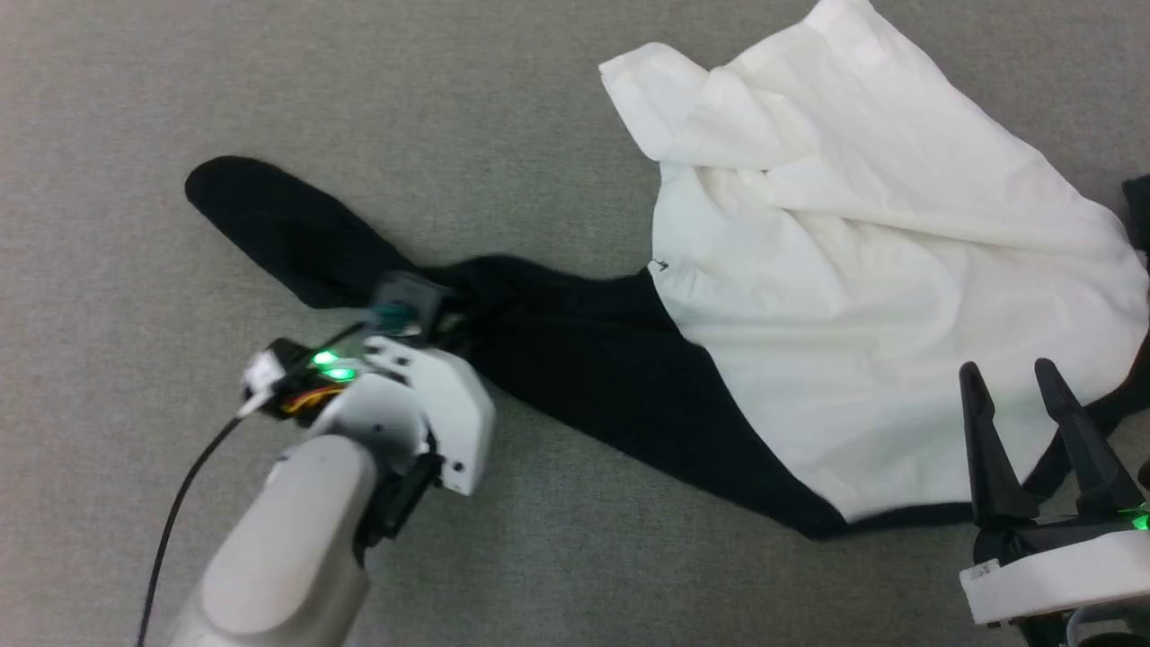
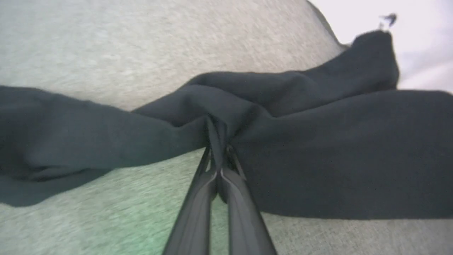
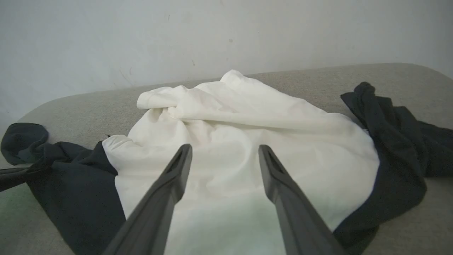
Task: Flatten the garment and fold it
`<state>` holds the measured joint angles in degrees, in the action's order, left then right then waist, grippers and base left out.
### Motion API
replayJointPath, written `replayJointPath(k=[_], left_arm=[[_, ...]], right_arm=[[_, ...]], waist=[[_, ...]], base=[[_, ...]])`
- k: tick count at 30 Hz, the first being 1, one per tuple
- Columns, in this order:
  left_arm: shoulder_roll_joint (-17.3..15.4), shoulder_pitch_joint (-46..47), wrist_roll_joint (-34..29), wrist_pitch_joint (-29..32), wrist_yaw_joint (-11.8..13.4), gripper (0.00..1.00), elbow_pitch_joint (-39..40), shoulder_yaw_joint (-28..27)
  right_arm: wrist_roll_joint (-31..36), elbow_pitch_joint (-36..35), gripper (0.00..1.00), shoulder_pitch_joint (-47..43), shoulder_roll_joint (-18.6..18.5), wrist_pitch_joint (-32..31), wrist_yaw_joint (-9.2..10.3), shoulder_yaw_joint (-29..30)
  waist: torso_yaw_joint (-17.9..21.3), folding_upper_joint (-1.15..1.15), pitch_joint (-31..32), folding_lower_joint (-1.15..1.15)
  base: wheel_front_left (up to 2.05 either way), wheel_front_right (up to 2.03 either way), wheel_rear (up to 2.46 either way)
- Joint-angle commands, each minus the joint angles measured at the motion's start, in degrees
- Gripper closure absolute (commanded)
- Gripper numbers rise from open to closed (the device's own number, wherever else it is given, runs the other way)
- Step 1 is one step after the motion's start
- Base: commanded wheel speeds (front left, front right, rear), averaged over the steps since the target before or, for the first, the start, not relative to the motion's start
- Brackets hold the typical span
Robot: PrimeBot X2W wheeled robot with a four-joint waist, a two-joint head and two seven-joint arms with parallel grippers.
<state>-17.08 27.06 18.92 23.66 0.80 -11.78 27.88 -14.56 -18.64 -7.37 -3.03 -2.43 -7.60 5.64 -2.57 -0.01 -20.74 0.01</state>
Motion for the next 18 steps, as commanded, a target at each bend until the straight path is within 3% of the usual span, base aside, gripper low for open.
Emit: replayJointPath(k=[1,9,13,14,15,16,17,18], left_arm=[[-0.4,-1.8,0.9,-1.2,1.8,1.0,0.0,-1.8],[-4.8,-8.7,1.4,-9.3,13.5,1.0,12.1,-14.9],[-3.3,-12.5,4.2,-11.7,14.1,1.0,12.6,-16.6],[-2.2,-13.1,5.3,-12.2,14.0,0.84,12.1,-16.6],[-1.2,-13.6,6.2,-12.9,13.8,0.6,11.6,-16.6],[-0.7,-13.9,6.4,-13.4,13.6,0.42,11.2,-16.3],[-0.3,-14.2,6.5,-14.0,13.5,0.0,10.7,-16.0],[0.5,-14.5,7.0,-14.7,13.4,0.0,10.5,-15.9]], right_arm=[[0.2,-0.4,0.0,0.1,0.1,-0.1,0.11,0.1],[0.3,-0.8,0.0,-0.4,0.1,-1.0,0.11,-0.1],[0.7,-0.7,0.0,-0.2,0.1,-1.9,0.11,-0.8],[0.7,-0.7,0.0,-0.1,0.1,-2.0,0.11,-0.9],[0.8,-0.7,0.0,0.0,0.1,-2.1,0.11,-0.9],[0.8,-0.7,0.0,0.1,0.1,-2.1,0.11,-1.0],[0.9,-0.7,0.0,0.1,0.1,-2.2,0.11,-1.0],[0.9,-0.6,0.0,0.1,0.1,-2.2,0.11,-1.1]], waist=[[-1.1,0.01,0.9,-0.01],[-3.6,0.01,0.6,-0.01],[-4.1,0.01,-0.1,-0.01],[-4.2,0.01,-0.2,-0.01],[-4.3,0.01,-0.3,-0.01],[-4.3,0.01,-0.3,-0.01],[-4.3,0.01,-0.2,-0.01],[-4.3,0.01,-0.1,-0.01]], base=[[0.0,0.0,0.0],[0.0,0.0,0.0],[0.0,0.0,0.0],[0.0,0.0,0.0],[0.0,0.0,0.0],[0.0,0.0,0.0],[0.0,0.0,0.0],[0.0,0.0,0.0]])
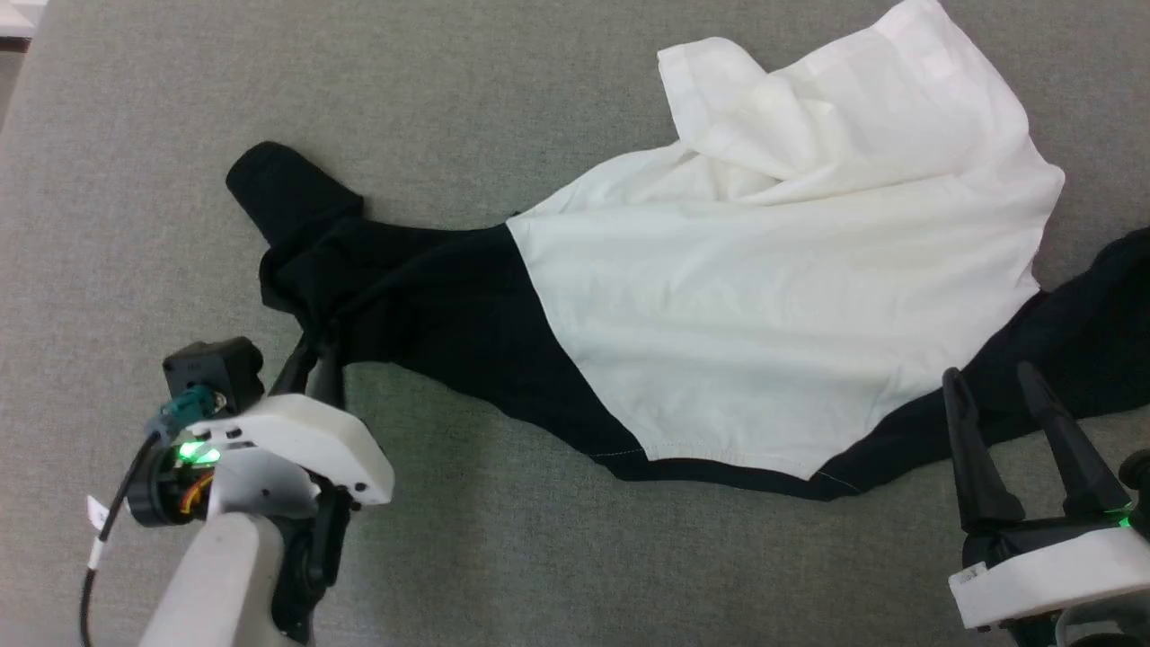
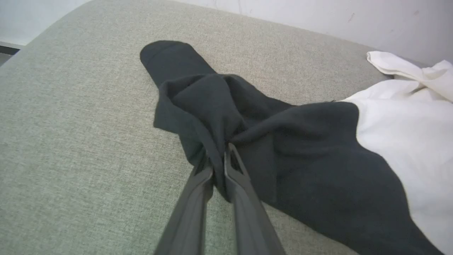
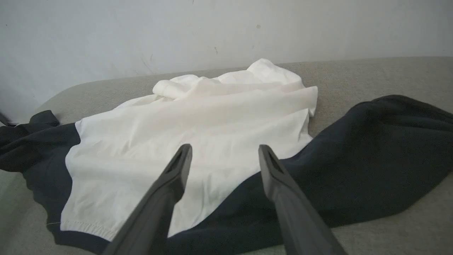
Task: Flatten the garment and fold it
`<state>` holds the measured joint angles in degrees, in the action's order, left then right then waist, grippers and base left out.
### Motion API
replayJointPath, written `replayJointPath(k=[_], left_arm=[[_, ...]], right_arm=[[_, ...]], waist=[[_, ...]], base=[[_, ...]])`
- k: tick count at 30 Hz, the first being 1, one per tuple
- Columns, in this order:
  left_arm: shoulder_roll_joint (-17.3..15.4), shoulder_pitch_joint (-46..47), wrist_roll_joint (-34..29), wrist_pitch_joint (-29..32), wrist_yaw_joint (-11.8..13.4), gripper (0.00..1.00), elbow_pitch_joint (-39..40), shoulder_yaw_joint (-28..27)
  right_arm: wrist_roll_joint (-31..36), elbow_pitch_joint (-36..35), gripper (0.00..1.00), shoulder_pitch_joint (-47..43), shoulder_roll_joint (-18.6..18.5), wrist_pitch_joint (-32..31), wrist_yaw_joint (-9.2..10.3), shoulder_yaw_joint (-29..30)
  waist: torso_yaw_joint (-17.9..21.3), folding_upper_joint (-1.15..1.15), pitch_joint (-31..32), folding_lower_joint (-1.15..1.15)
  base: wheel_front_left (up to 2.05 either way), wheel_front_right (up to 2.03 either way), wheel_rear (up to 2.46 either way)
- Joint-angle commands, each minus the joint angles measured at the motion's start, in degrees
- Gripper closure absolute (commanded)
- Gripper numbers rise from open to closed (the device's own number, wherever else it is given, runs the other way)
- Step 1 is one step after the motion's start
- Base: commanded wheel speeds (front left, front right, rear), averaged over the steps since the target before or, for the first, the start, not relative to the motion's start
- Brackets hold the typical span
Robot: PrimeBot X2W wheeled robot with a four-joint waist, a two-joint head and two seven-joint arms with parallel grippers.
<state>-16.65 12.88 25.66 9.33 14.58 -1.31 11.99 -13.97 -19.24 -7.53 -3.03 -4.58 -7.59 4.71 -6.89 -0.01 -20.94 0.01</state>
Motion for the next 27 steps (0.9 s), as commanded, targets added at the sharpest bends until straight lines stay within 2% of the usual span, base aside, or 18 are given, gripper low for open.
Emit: replayJointPath(k=[1,5,9,12,15,18,21,27], left_arm=[[0.7,-0.6,0.7,-1.3,-0.4,0.0,-0.1,-0.1],[2.1,-2.6,1.2,-5.4,-0.6,0.0,1.2,-0.4],[1.9,-6.4,0.5,-7.2,-1.3,0.0,8.0,1.0],[-0.8,-8.9,-1.1,-4.0,-4.5,0.0,14.6,5.6],[-5.4,-9.8,-5.0,1.9,-7.6,0.0,18.1,10.8],[-8.3,-8.7,-8.4,6.3,-10.0,0.0,17.6,14.7],[-8.8,-6.7,-10.1,8.3,-11.7,0.0,15.3,17.1],[-8.9,-1.9,-13.6,8.6,-12.7,0.0,11.0,19.0]], right_arm=[[0.4,0.1,0.0,0.3,0.1,-0.1,0.1,-0.2],[0.4,0.8,0.0,-0.1,0.1,-0.3,0.1,-0.6],[-0.1,1.4,0.0,-0.6,0.1,-0.1,0.1,-1.1],[-0.5,1.6,0.0,-1.1,0.1,0.0,0.1,-1.6],[-0.6,1.6,0.0,-1.2,0.1,0.1,0.1,-2.0],[-0.5,1.4,0.0,-0.9,0.1,0.0,0.1,-2.3],[-0.3,1.2,0.0,-0.4,0.1,-0.3,0.1,-2.4],[0.0,0.7,0.0,0.3,0.1,-0.5,0.1,-2.1]], waist=[[0.0,0.01,0.4,-0.01],[0.2,0.01,1.8,-0.01],[0.5,0.01,2.9,-0.01],[0.7,0.01,3.1,-0.01],[1.0,0.01,2.5,-0.01],[1.4,0.01,1.4,-0.01],[1.9,0.01,0.4,-0.01],[2.7,0.01,-1.5,-0.01]], base=[[0.0,0.0,0.0],[0.0,0.0,0.0],[0.0,0.0,0.0],[0.0,0.0,0.0],[0.0,0.0,0.0],[0.0,0.0,0.0],[0.0,0.0,0.0],[0.0,0.0,0.0]])
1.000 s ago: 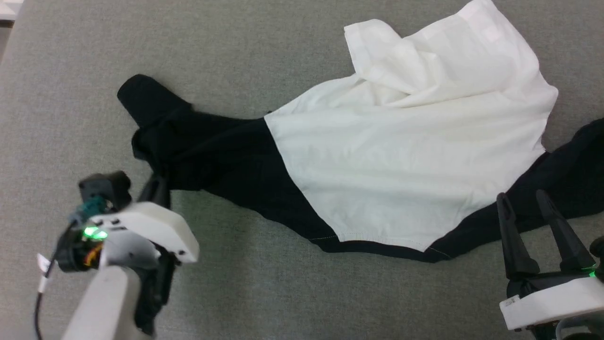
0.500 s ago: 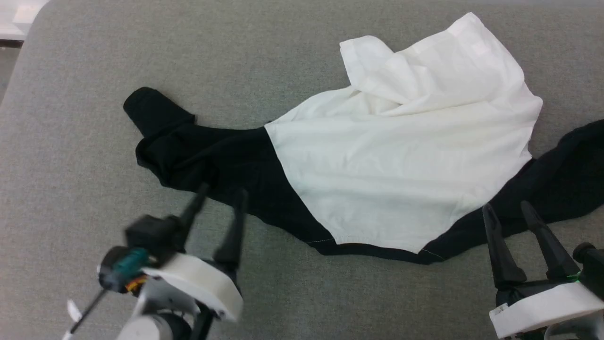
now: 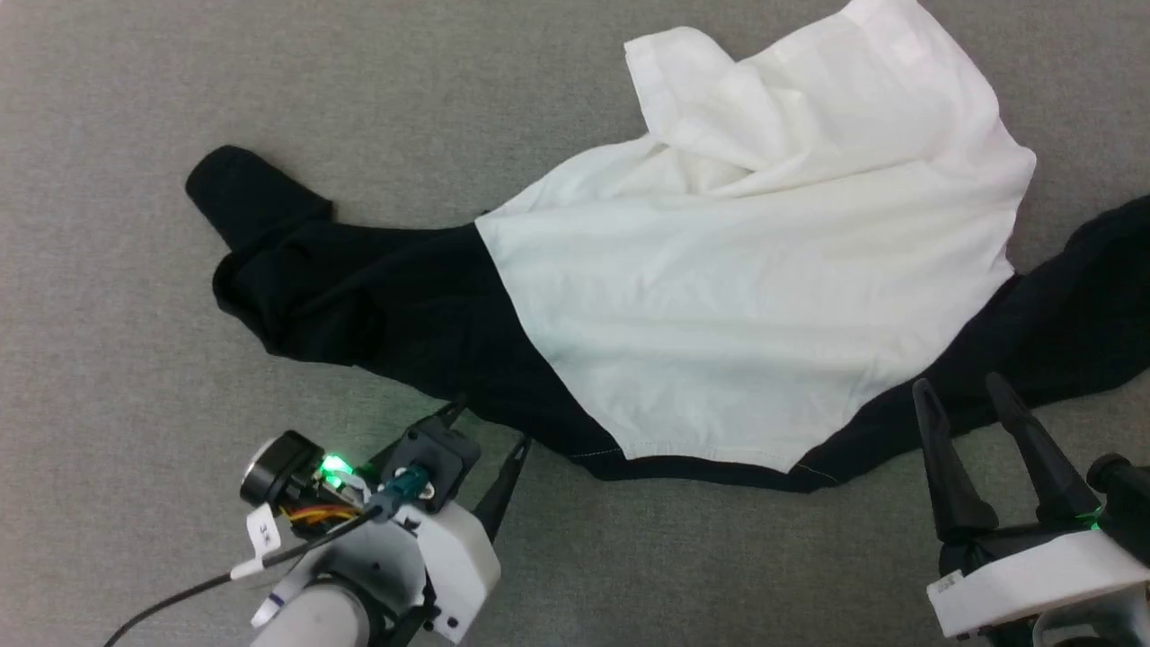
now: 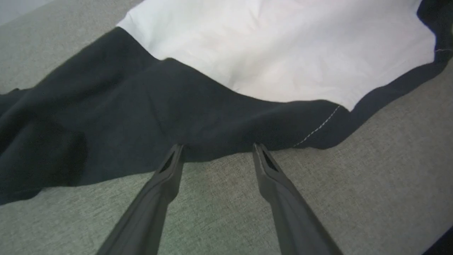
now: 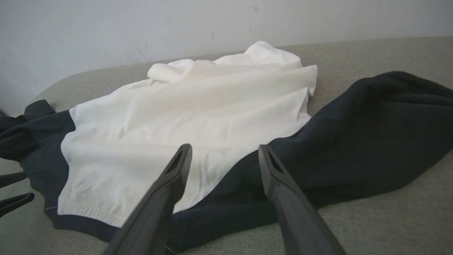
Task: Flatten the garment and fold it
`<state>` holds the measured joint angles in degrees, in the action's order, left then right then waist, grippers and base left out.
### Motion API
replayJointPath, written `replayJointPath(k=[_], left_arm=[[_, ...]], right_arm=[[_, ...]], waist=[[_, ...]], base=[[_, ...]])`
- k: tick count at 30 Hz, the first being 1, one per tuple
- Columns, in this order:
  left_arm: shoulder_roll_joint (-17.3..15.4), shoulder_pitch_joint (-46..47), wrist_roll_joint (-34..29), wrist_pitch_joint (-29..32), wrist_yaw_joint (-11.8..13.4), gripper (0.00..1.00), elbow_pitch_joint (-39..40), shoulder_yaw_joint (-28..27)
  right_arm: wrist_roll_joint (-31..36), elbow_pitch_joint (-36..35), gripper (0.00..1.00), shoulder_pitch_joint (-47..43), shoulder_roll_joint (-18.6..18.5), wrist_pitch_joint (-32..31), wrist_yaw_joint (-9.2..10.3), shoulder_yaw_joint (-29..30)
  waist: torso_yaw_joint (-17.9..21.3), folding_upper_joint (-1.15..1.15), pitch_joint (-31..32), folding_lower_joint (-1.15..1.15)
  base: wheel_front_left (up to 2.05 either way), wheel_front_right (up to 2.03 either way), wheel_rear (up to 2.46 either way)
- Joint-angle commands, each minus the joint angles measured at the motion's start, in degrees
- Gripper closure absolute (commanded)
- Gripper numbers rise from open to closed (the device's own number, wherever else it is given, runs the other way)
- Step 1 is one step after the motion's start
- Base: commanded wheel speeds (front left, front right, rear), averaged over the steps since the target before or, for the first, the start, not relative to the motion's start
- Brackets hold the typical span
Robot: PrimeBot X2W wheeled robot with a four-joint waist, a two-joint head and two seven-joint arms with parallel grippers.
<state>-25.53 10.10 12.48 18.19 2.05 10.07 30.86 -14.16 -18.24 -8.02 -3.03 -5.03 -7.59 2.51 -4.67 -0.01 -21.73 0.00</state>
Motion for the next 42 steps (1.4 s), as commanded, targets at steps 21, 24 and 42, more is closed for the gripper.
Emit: replayJointPath(k=[21,24,42], left_arm=[[3.0,7.9,1.9,1.4,-4.9,1.0,-16.2,3.5],[3.6,6.9,3.2,-1.5,-2.9,1.0,-15.4,1.5],[4.4,-1.4,4.9,-7.5,5.7,1.0,0.1,-3.3]], right_arm=[[0.3,0.1,0.0,2.5,0.1,-0.4,0.1,-0.6],[0.2,0.6,0.0,2.4,0.1,-0.4,0.1,-0.8],[-4.9,0.0,0.0,2.7,-9.3,-26.3,0.1,6.6]], waist=[[1.9,0.01,-2.7,0.0],[2.1,0.01,-1.8,0.0],[0.4,0.01,-1.1,0.0]], base=[[0.0,0.0,0.0],[0.0,0.0,0.0],[0.0,0.0,0.0]])
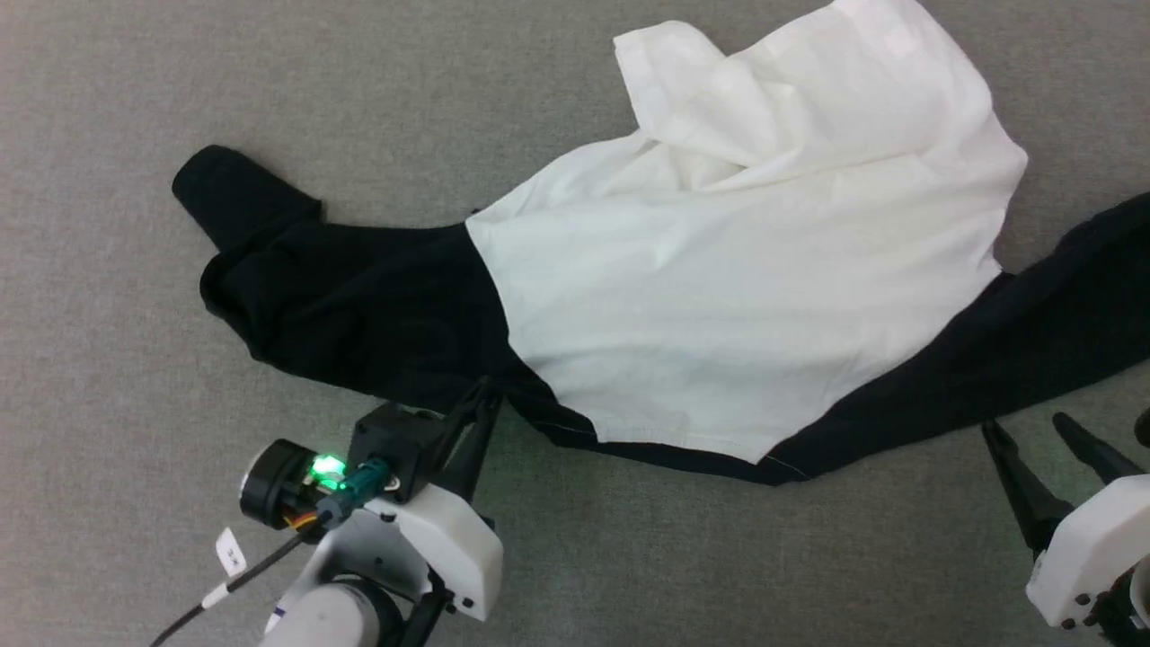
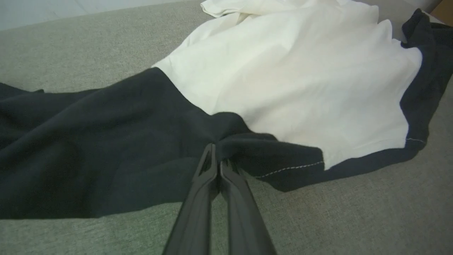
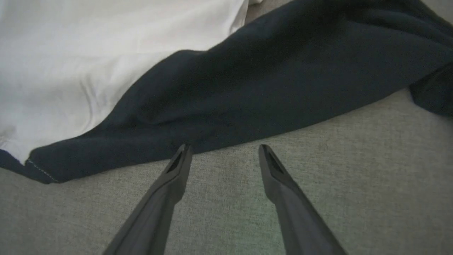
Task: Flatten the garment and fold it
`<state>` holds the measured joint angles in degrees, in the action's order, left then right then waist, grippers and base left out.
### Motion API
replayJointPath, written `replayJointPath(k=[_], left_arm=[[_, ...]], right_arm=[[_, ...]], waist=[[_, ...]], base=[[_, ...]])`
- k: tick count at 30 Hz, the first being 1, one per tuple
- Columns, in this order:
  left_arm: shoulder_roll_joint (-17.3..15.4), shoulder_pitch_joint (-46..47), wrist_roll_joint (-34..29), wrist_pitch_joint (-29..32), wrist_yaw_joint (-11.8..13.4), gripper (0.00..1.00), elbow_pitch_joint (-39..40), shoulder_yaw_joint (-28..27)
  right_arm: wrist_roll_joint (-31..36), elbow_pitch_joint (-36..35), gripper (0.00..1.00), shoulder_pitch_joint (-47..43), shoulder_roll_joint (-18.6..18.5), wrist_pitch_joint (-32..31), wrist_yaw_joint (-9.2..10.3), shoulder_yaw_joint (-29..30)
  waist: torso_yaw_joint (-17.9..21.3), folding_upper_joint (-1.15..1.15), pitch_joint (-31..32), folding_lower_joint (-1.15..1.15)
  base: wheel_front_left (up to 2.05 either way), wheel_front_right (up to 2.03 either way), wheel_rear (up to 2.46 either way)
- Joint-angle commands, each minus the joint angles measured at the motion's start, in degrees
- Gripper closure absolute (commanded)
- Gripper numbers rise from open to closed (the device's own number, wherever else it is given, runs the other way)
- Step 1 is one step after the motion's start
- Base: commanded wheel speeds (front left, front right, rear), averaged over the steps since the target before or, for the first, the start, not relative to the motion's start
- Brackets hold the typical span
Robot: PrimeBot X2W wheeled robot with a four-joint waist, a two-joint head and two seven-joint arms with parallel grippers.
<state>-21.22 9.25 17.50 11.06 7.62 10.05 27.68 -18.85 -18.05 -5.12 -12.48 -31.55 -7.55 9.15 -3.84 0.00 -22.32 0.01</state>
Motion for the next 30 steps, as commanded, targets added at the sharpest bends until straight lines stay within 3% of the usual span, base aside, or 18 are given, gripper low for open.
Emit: replayJointPath(k=[1,20,21,22,30], left_arm=[[0.3,-0.4,-0.2,-0.3,0.1,1.0,0.2,0.2],[2.8,3.7,0.5,-1.7,-2.0,1.0,-2.9,3.1],[2.9,3.8,0.6,-1.9,-2.1,1.0,-3.1,3.1],[3.1,3.9,0.8,-2.1,-2.2,1.0,-3.3,3.1],[4.7,4.3,3.3,-7.1,-2.4,1.0,-4.1,1.3]], right_arm=[[-0.5,-0.3,0.0,-0.1,0.2,-0.8,0.06,0.1],[2.6,6.2,0.0,5.4,-4.2,-8.2,0.06,-4.4],[2.6,6.7,0.57,5.8,-4.2,-8.0,0.06,-4.6],[2.6,7.3,1.0,6.2,-4.2,-7.7,0.06,-4.8],[1.8,8.8,1.0,9.3,-1.8,0.7,0.06,-4.2]], waist=[[-0.8,0.0,-0.7,-0.01],[-5.1,0.0,-5.2,-0.01],[-5.1,0.0,-5.3,-0.01],[-5.2,0.0,-5.4,-0.01],[-3.2,0.0,-3.7,-0.01]], base=[[0.0,0.0,0.0],[0.0,0.0,0.0],[0.0,0.0,0.0],[0.0,0.0,0.0],[0.0,0.0,0.0]])
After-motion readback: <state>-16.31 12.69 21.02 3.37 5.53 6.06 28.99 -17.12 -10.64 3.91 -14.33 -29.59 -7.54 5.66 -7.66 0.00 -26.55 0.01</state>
